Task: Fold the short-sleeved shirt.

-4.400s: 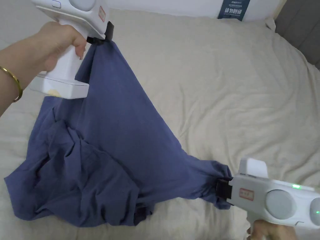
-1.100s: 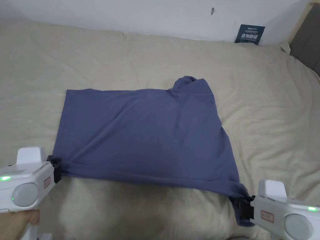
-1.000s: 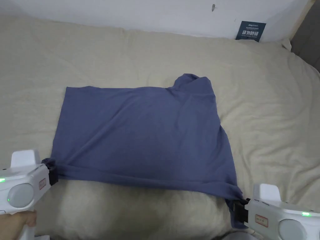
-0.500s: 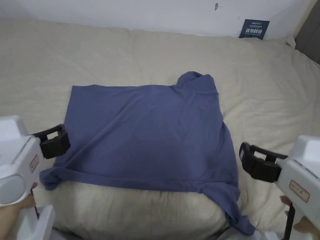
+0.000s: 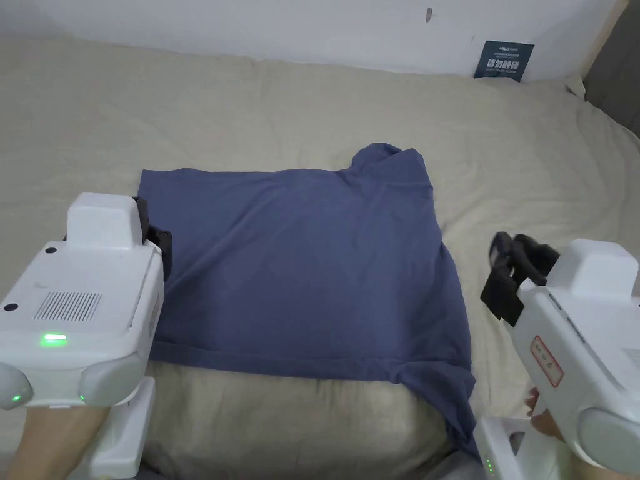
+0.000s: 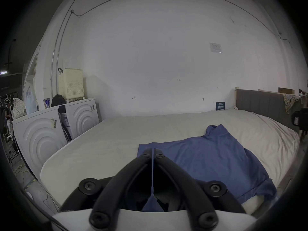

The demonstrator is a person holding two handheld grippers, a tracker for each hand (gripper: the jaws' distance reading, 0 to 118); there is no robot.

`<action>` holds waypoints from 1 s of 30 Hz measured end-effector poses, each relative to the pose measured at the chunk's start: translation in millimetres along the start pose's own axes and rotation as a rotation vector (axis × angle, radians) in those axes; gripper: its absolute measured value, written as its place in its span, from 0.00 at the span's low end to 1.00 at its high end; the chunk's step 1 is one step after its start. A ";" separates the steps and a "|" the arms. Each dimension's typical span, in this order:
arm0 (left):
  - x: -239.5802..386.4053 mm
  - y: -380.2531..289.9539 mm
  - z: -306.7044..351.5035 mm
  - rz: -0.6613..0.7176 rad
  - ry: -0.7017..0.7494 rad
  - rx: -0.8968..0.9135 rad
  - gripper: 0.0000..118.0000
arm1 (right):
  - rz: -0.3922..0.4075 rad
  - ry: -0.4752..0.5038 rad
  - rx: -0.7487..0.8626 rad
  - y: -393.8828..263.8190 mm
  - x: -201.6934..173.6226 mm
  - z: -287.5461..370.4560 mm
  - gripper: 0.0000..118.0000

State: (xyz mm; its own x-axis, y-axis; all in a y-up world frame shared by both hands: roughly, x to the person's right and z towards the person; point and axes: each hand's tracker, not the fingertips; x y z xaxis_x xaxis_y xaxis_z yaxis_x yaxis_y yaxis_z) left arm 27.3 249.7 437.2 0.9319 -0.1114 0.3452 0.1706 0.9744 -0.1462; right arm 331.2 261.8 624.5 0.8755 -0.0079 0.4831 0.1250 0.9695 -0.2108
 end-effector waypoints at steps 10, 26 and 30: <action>-38.6 -4.3 -20.6 0.098 0.003 -0.200 0.00 | -0.028 0.019 -0.082 -1.7 -8.7 -15.3 0.00; -90.8 -111.5 -90.8 0.167 -0.055 -0.886 0.88 | -0.021 0.024 -0.227 -27.6 -5.2 -40.2 0.00; -83.4 -122.7 -92.6 0.193 -0.057 -0.887 0.03 | -0.004 0.012 -0.245 -29.7 -5.5 -42.6 0.01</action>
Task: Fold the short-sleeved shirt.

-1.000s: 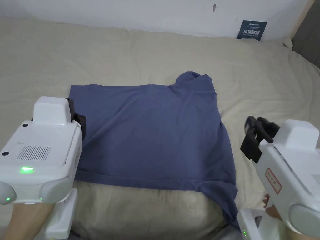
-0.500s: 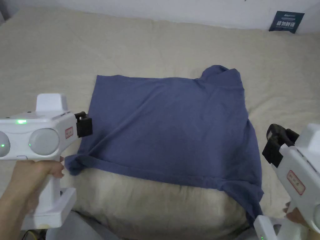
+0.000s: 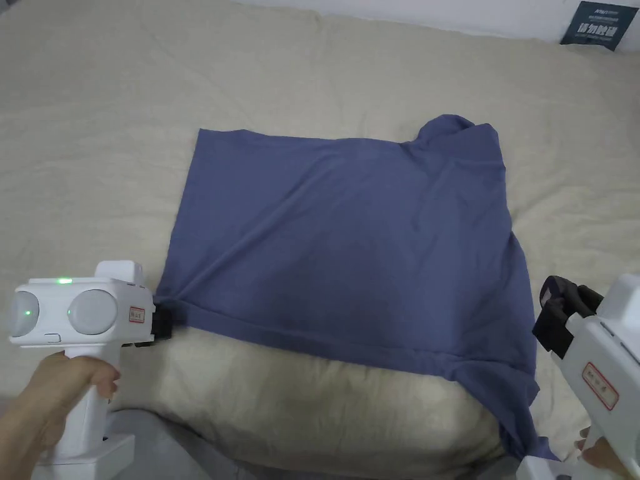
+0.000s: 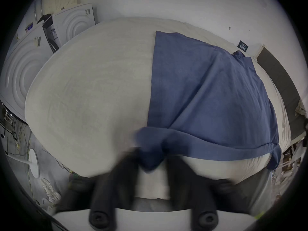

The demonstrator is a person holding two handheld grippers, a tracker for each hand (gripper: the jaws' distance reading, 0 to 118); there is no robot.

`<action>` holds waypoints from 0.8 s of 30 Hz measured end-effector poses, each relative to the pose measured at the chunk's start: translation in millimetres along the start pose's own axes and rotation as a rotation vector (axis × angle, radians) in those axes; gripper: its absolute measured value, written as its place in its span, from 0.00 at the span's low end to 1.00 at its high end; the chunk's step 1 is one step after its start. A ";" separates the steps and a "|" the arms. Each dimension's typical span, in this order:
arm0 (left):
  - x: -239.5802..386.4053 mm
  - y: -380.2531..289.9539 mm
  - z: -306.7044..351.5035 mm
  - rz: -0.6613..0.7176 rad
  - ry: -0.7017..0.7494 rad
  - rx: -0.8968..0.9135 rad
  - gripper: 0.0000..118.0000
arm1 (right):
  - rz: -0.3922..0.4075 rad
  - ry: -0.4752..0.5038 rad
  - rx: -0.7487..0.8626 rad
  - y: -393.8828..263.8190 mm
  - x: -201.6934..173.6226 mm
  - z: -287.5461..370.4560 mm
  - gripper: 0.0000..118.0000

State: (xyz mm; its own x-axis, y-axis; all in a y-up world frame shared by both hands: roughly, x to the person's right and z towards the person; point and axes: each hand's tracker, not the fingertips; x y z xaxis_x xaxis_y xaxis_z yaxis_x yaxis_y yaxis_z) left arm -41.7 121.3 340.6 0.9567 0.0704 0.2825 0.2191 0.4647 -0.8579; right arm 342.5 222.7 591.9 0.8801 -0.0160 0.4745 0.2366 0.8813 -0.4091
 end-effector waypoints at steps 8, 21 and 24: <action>0.9 -8.4 36.6 0.061 -0.036 0.200 0.02 | 0.008 0.009 -0.191 -13.9 24.7 -10.2 0.05; 15.3 -6.9 57.5 0.086 -0.034 0.270 0.02 | 0.104 -0.020 -0.631 -111.9 49.3 -52.3 0.87; 14.9 -5.6 57.5 0.112 -0.033 0.270 0.02 | 0.074 -0.022 -0.648 -122.0 49.5 -58.7 0.19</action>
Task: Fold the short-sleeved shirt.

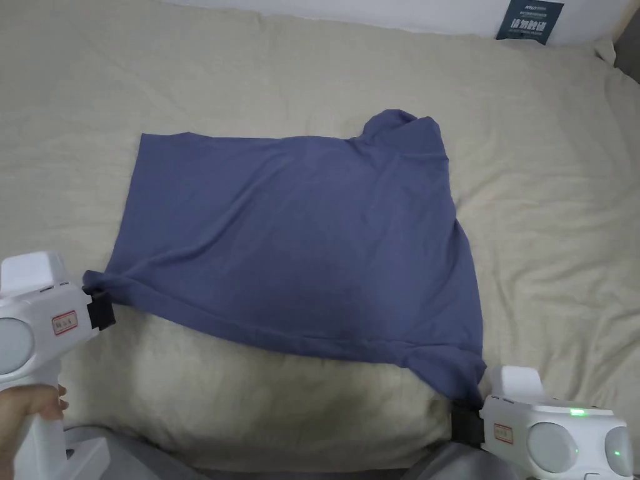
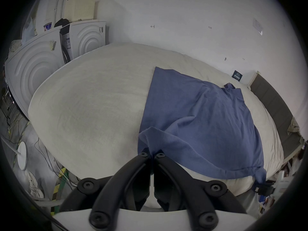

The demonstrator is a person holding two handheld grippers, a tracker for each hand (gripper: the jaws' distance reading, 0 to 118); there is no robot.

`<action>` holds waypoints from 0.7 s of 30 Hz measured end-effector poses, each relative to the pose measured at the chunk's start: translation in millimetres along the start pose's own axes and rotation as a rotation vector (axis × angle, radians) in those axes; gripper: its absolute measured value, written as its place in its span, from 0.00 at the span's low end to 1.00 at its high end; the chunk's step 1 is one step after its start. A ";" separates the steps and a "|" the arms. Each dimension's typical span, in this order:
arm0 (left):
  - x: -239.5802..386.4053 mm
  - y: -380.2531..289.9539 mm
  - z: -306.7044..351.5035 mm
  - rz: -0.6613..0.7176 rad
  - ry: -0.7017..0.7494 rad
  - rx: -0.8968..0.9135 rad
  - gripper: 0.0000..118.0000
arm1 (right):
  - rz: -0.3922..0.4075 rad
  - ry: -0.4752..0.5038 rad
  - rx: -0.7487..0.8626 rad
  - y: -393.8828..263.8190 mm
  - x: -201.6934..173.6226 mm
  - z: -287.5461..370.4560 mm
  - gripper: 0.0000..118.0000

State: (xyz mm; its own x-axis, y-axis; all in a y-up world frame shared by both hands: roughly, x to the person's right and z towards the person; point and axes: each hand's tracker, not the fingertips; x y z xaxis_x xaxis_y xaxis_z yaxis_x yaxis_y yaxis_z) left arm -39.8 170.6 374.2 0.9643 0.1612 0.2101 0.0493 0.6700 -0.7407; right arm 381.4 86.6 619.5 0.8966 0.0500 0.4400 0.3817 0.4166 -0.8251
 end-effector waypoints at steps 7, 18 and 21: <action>-0.2 7.5 4.9 0.017 -0.001 0.013 0.02 | -0.036 0.058 0.079 30.2 22.3 47.0 0.07; 7.8 75.6 -8.3 0.072 -0.048 0.093 0.02 | 0.136 -0.068 0.342 194.4 3.5 114.6 0.07; 9.6 97.3 -36.4 0.104 -0.042 0.084 0.02 | 0.152 -0.109 0.325 242.7 -9.0 89.9 0.07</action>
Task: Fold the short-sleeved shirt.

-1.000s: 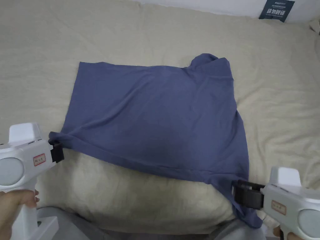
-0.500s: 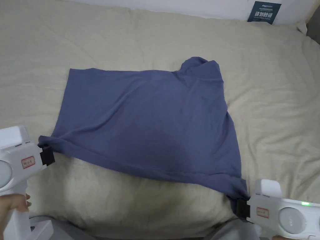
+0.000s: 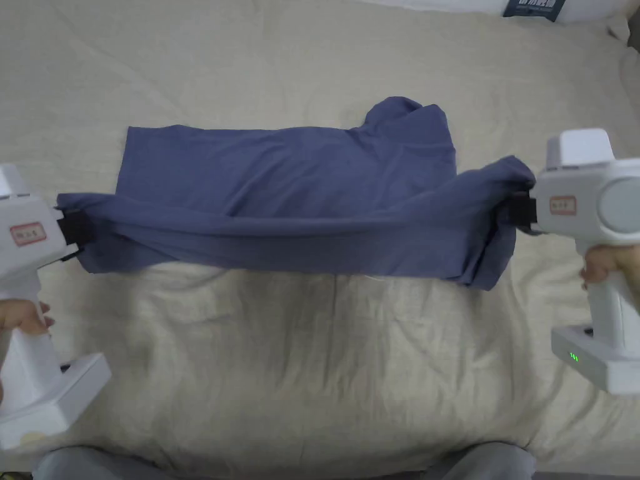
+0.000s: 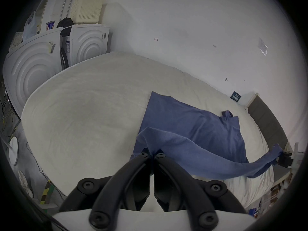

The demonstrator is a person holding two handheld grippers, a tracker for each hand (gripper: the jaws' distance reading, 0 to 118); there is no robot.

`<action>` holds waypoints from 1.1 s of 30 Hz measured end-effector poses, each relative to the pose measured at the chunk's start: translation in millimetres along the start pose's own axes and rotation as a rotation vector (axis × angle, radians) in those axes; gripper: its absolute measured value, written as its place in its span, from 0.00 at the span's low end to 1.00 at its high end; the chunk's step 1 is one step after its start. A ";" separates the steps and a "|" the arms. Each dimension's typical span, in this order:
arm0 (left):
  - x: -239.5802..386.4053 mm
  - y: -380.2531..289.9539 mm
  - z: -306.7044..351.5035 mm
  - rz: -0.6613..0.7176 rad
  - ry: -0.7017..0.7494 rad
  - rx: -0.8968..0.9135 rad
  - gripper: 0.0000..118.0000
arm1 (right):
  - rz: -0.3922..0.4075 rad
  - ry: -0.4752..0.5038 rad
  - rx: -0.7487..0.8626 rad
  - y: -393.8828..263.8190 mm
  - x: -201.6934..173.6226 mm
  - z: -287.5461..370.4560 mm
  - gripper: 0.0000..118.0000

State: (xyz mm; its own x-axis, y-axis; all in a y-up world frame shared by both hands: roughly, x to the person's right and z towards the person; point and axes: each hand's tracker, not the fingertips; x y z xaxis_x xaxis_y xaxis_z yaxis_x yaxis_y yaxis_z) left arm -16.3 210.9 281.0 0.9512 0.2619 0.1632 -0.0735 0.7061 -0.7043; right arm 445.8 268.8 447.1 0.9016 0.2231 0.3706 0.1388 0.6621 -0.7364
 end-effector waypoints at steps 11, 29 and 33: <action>17.2 22.7 -117.7 -0.020 0.124 -0.120 0.31 | -0.021 -0.032 -0.183 43.4 -24.3 -147.0 0.64; 51.0 -12.5 60.0 -0.340 0.130 0.564 1.00 | -0.139 -0.004 0.561 -38.3 -31.5 74.3 1.00; 55.9 -39.8 99.8 -0.341 0.109 0.597 1.00 | -0.185 0.044 0.619 -78.8 -43.3 119.1 1.00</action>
State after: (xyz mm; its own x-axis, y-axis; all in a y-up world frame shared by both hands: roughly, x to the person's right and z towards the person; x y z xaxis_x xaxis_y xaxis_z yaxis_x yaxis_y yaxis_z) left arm 9.9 263.1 387.1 0.9728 -0.0844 0.2156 0.1123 0.9864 -0.1204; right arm 347.0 292.2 556.6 0.9032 0.0453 0.4269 0.0430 0.9799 -0.1949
